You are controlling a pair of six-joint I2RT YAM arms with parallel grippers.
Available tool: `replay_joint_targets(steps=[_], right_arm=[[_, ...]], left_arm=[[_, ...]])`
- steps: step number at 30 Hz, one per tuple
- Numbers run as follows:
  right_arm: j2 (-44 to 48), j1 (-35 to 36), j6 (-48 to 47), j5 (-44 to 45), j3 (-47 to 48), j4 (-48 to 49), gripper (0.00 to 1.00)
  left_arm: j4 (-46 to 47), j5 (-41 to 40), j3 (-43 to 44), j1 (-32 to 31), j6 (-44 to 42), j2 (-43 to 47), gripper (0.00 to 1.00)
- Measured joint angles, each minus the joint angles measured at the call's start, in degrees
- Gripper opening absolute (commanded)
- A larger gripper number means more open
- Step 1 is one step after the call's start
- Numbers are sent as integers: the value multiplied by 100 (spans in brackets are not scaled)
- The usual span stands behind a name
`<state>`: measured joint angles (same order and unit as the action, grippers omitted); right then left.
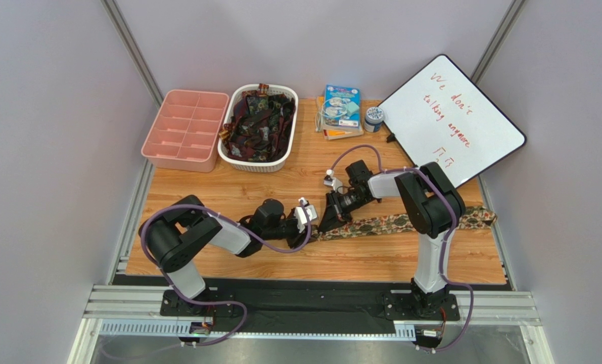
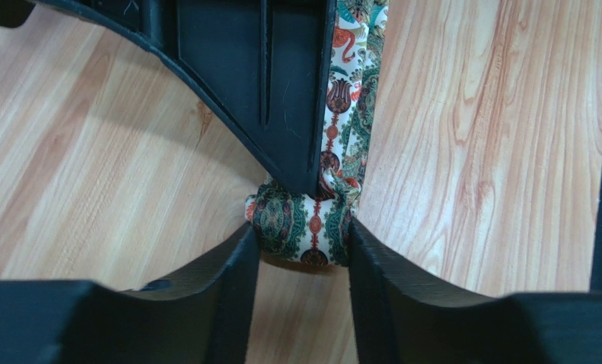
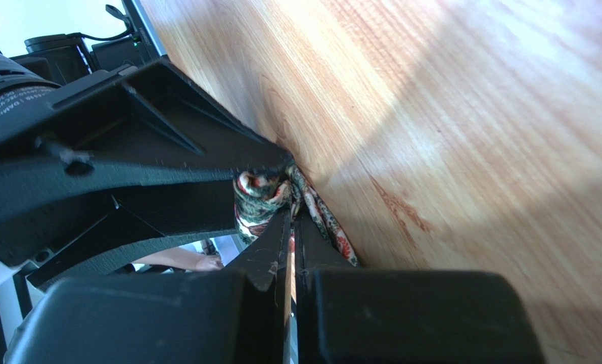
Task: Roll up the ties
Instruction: Close the tie at the center of the board.
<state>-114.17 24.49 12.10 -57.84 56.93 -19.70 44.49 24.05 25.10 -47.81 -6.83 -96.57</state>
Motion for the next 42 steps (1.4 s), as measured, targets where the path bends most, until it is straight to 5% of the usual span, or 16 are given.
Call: replay_joint_targets(steps=[8, 18, 29, 33, 37, 42], right_arm=[[87, -109, -22, 39, -44, -96, 2], [431, -299, -157, 433, 68, -756, 43], [922, -398, -61, 597, 76, -1121, 48], [914, -267, 129, 680, 85, -1078, 45], [750, -96, 181, 789, 184, -1045, 14], [487, -70, 94, 844, 317, -1110, 2]], left_arm=[[-275, -81, 273, -155, -544, -92, 27], [-809, -378, 610, -319, -1056, -94, 22], [-1134, -505, 802, -323, -1305, -96, 21], [-1279, -518, 885, -332, -1373, -96, 23], [-1410, -557, 957, -339, -1408, -98, 25], [-1510, -605, 988, -343, -1386, -68, 32]])
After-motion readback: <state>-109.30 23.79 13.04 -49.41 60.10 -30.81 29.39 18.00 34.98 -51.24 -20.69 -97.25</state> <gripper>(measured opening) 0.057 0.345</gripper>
